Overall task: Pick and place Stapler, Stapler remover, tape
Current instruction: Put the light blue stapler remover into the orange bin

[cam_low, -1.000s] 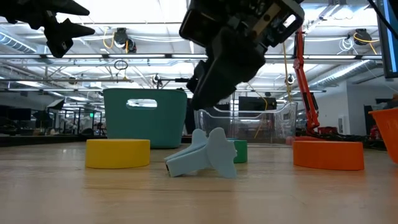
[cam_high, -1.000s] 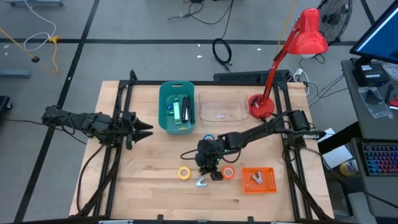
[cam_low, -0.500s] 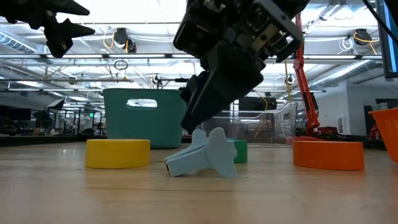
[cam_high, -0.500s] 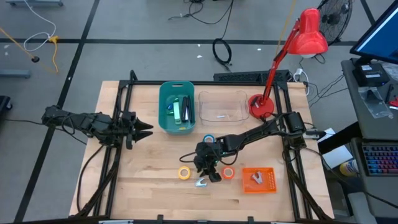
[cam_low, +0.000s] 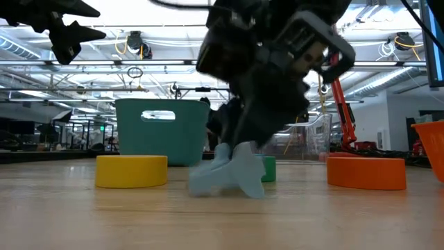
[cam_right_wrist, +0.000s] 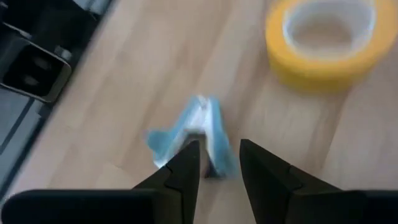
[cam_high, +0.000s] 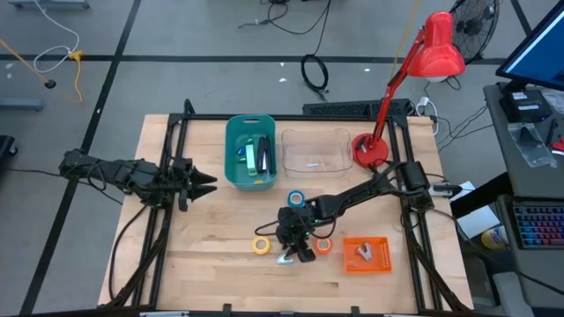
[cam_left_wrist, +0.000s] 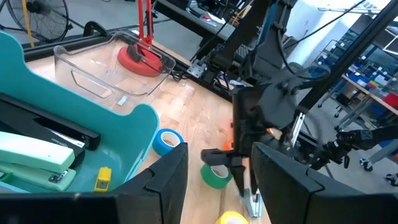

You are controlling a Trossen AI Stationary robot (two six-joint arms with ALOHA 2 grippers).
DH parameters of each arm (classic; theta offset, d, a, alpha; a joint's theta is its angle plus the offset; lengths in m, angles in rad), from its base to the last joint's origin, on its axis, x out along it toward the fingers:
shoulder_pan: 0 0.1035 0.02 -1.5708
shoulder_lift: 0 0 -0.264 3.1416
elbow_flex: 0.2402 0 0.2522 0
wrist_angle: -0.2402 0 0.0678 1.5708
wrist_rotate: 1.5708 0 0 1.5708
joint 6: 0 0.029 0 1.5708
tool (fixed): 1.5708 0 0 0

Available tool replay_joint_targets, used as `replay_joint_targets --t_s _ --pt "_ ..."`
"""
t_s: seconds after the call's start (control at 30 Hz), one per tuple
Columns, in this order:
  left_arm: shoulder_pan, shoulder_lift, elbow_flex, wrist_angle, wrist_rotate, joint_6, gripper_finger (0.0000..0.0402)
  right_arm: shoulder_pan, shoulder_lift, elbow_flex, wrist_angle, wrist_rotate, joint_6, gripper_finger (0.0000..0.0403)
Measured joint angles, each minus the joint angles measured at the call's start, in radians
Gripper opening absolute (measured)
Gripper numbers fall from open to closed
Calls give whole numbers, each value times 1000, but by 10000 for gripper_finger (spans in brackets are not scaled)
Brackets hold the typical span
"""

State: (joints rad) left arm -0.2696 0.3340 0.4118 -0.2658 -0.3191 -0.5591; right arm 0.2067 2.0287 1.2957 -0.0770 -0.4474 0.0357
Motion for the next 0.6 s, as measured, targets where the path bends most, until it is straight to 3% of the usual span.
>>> replay_joint_targets --t_s 0.6 --pt "0 0 0 1 -5 0 179 3 26 1 43 -3 62 103"
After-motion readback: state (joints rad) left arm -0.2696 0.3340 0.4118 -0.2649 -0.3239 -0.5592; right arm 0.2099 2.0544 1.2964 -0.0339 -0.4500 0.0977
